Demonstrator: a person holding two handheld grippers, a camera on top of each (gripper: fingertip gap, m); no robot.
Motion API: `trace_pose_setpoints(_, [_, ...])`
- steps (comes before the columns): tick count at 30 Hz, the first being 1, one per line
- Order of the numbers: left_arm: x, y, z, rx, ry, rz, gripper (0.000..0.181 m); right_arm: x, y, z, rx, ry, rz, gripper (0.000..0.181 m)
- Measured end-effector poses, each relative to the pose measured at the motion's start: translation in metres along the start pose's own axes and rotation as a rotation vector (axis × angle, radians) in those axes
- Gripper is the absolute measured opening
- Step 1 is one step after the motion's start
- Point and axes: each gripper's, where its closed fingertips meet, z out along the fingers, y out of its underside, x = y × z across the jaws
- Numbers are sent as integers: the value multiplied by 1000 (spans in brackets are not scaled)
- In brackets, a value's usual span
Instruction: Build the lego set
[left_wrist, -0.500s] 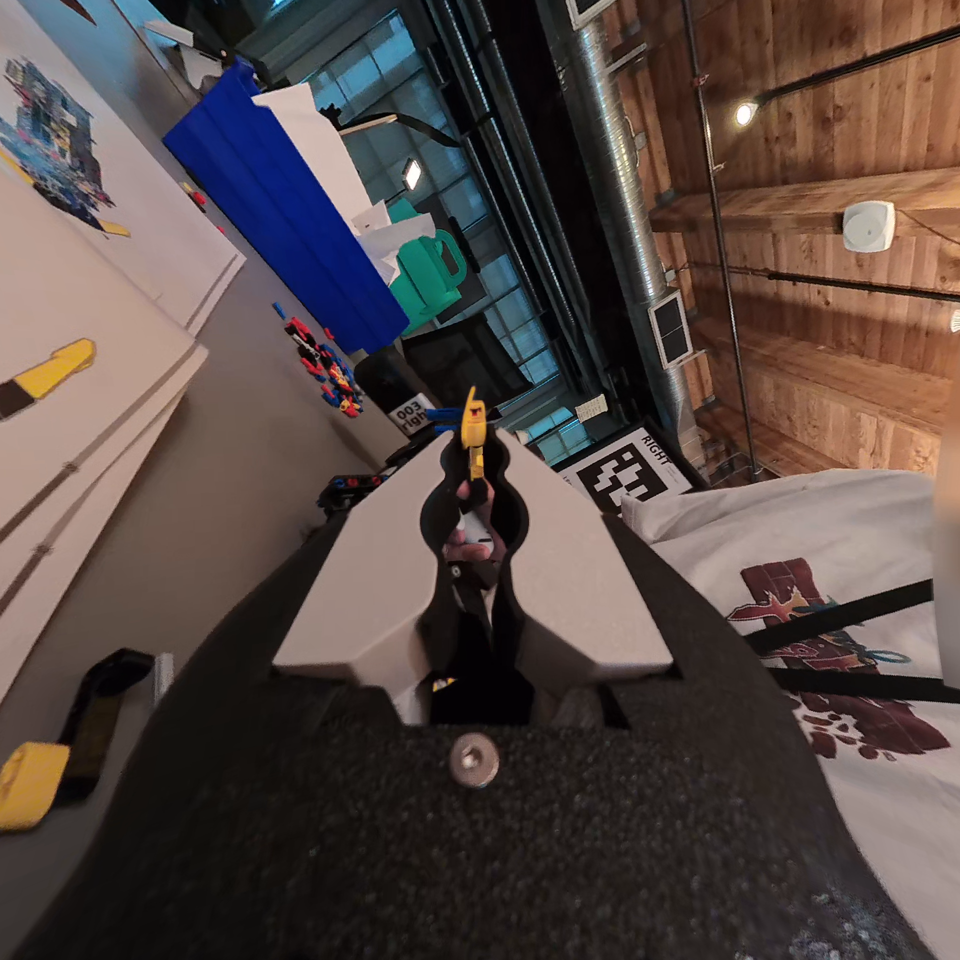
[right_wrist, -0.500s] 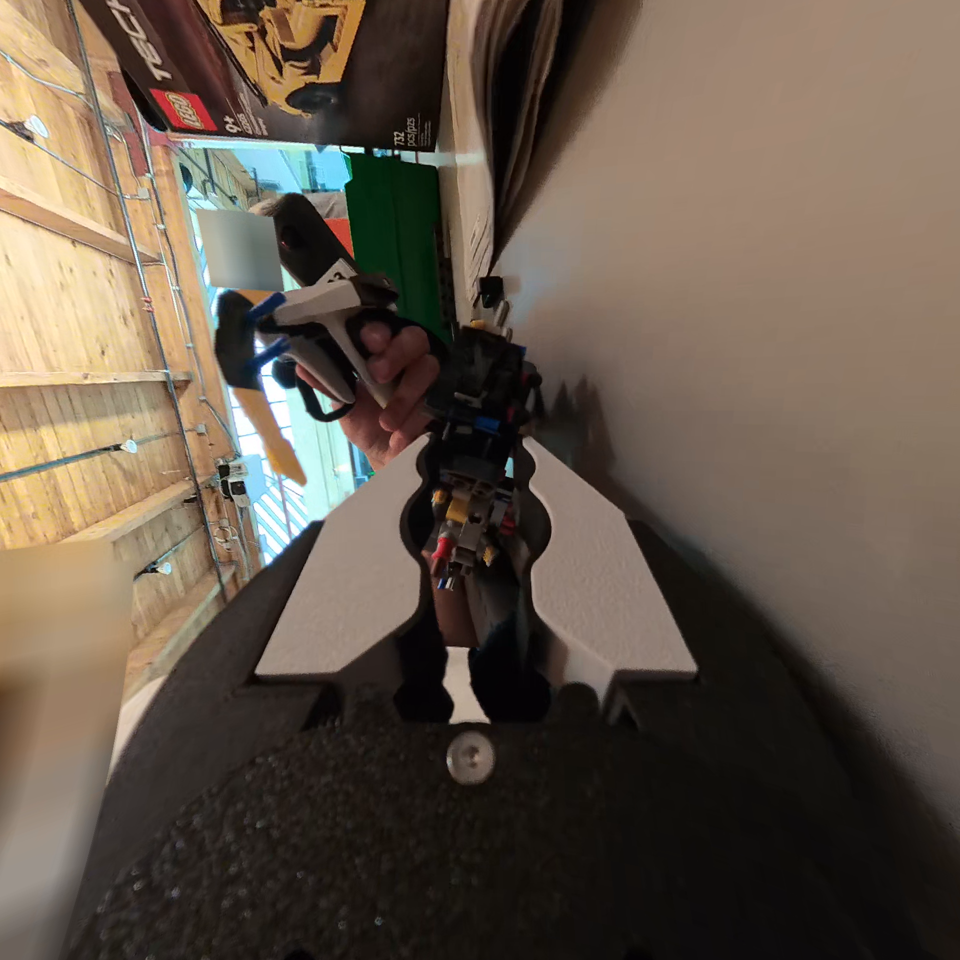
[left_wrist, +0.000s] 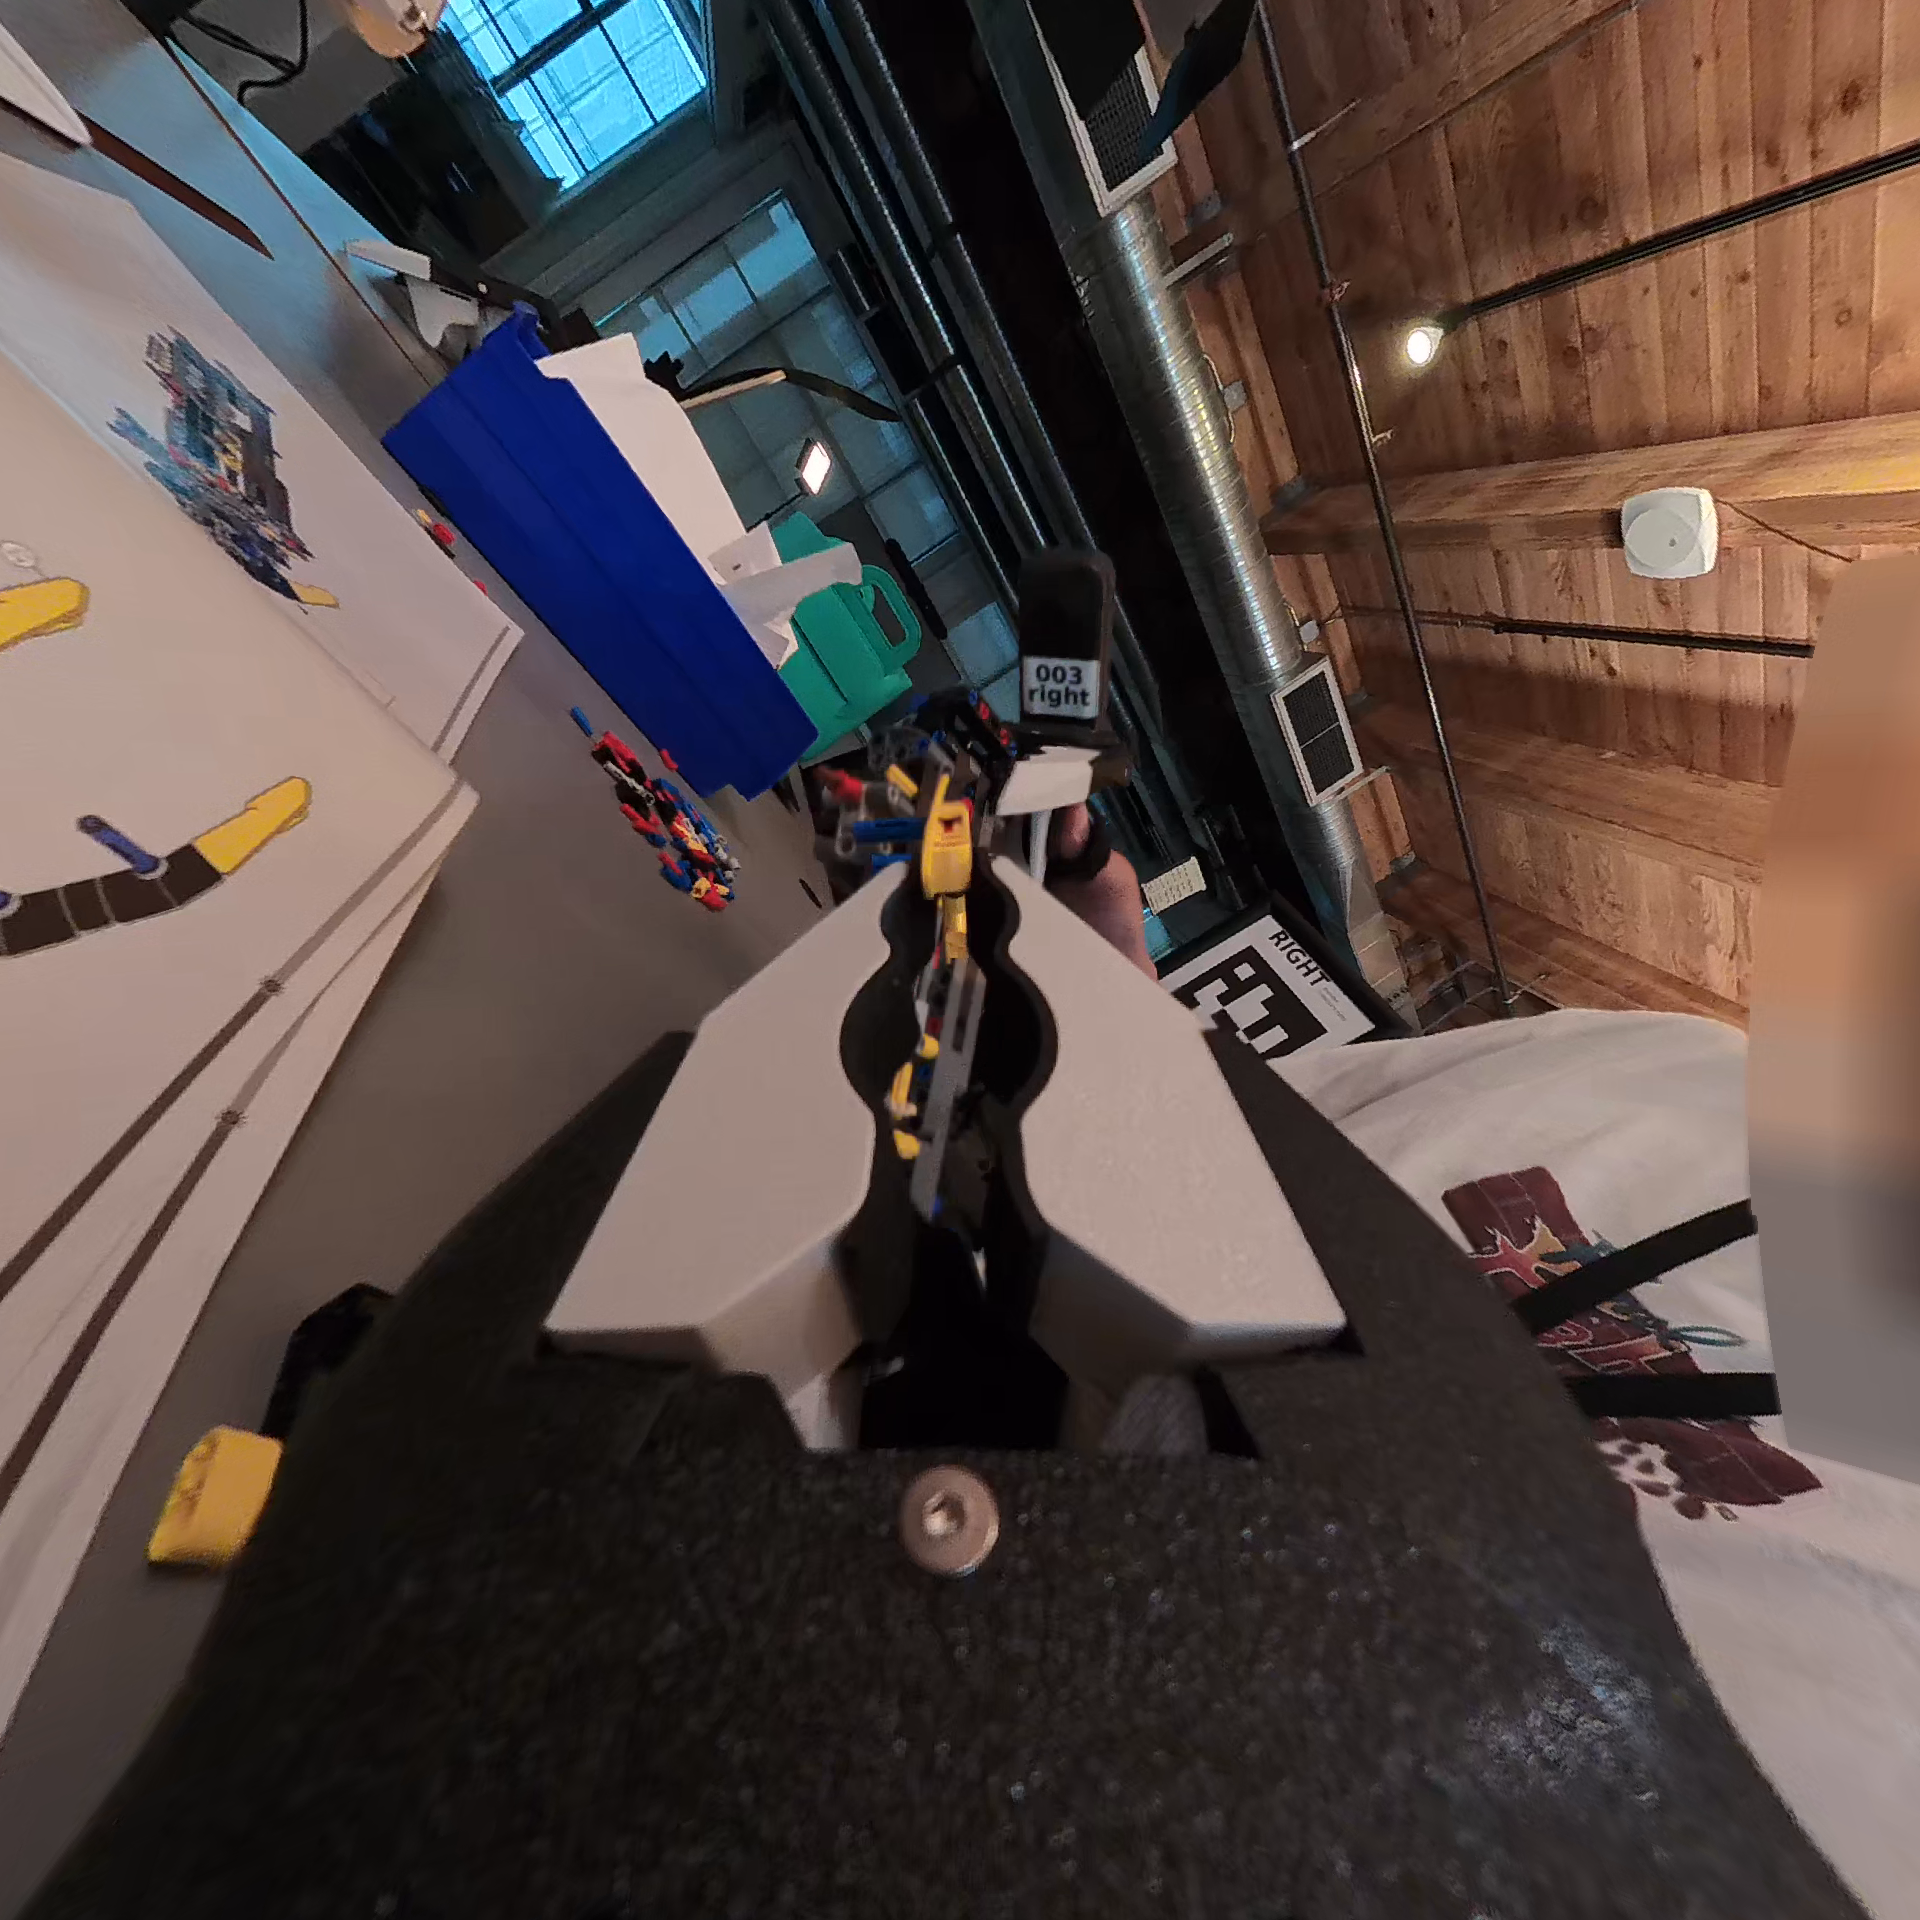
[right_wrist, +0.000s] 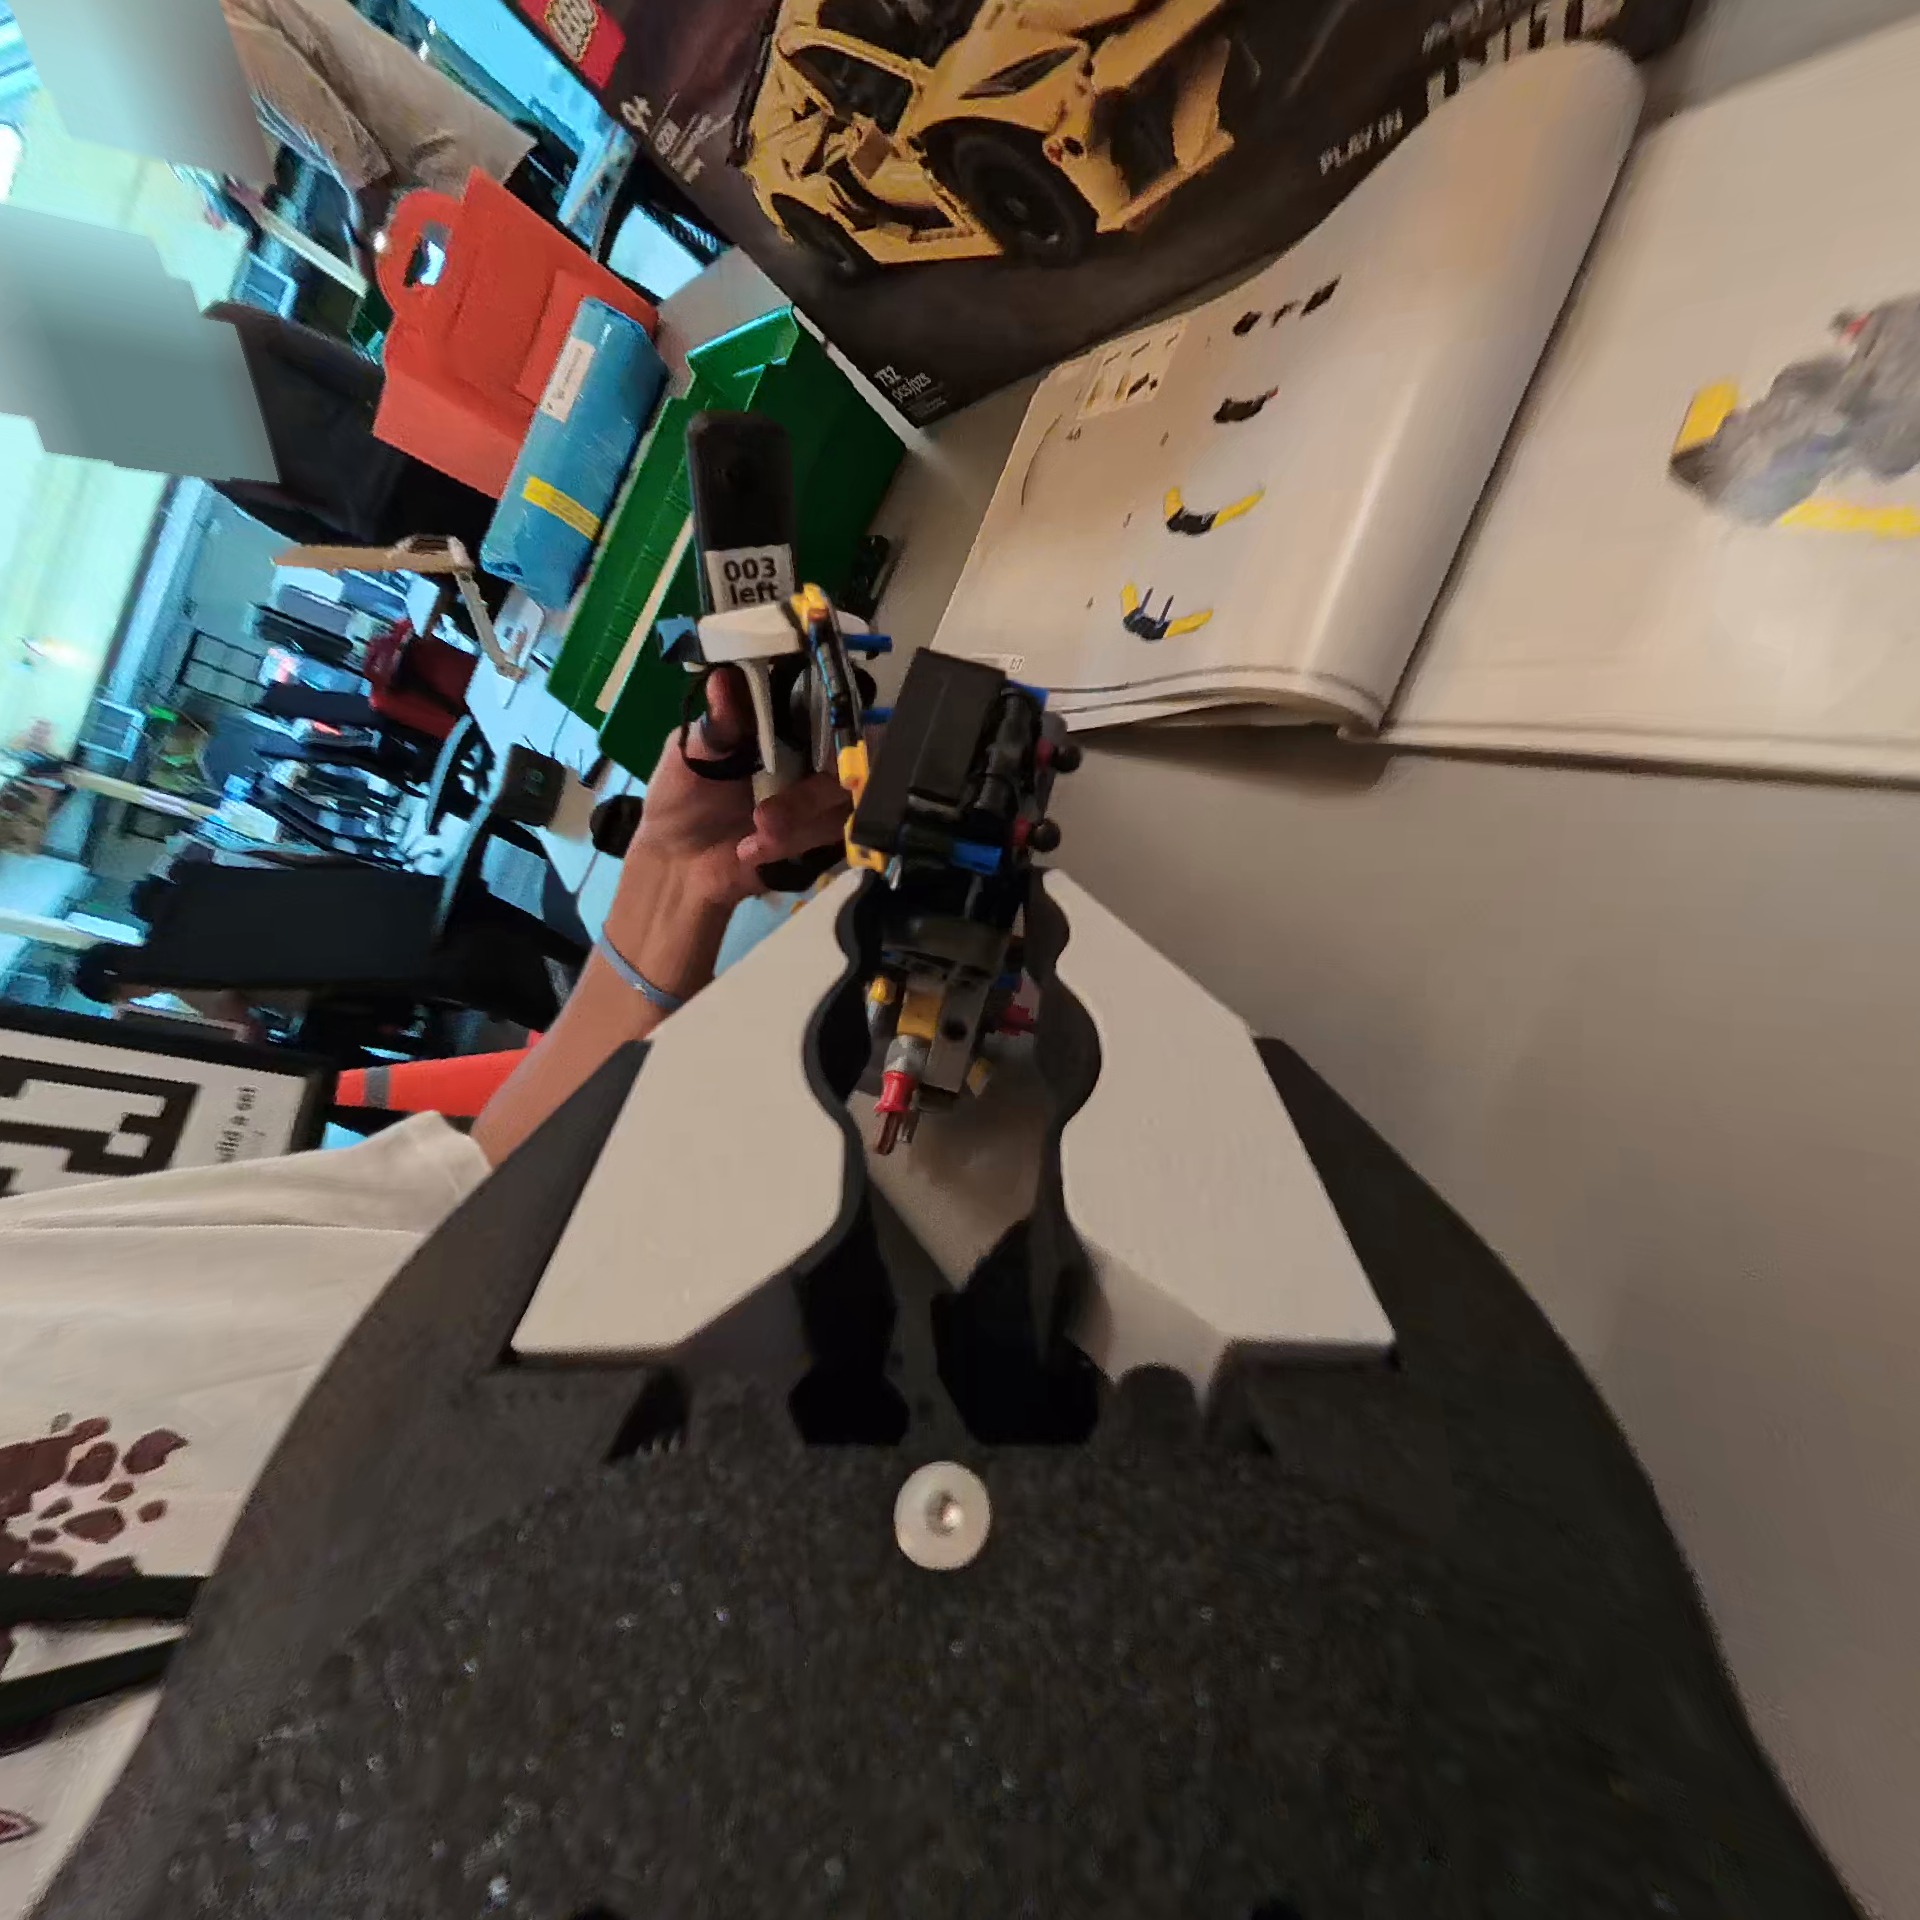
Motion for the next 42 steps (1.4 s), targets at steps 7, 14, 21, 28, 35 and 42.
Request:
trace_pose_setpoints(7, [23, 10, 5, -70, 98, 68, 3, -15, -10, -8, -34, 26, -212, 25])
trace_pose_setpoints(14, [59, 26, 9, -154, 232, 238, 3, -46, -14, -13, -46, 112, -534, 25])
trace_pose_setpoints(21, [84, 39, 11, -204, 303, 375, 3, -77, -2, -9, -92, 106, -759, 25])
trace_pose_setpoints(28, [112, 47, 12, -210, 346, 530, 3, -93, 7, -2, -109, 73, -821, 26])
trace_pose_setpoints(35, [121, 48, 25, -145, 332, 688, 4, -101, 10, 4, -93, 27, -852, 25])
trace_pose_setpoints(42, [121, 45, 30, -42, 378, 761, 4, -109, 13, 11, -94, -51, -826, 25])
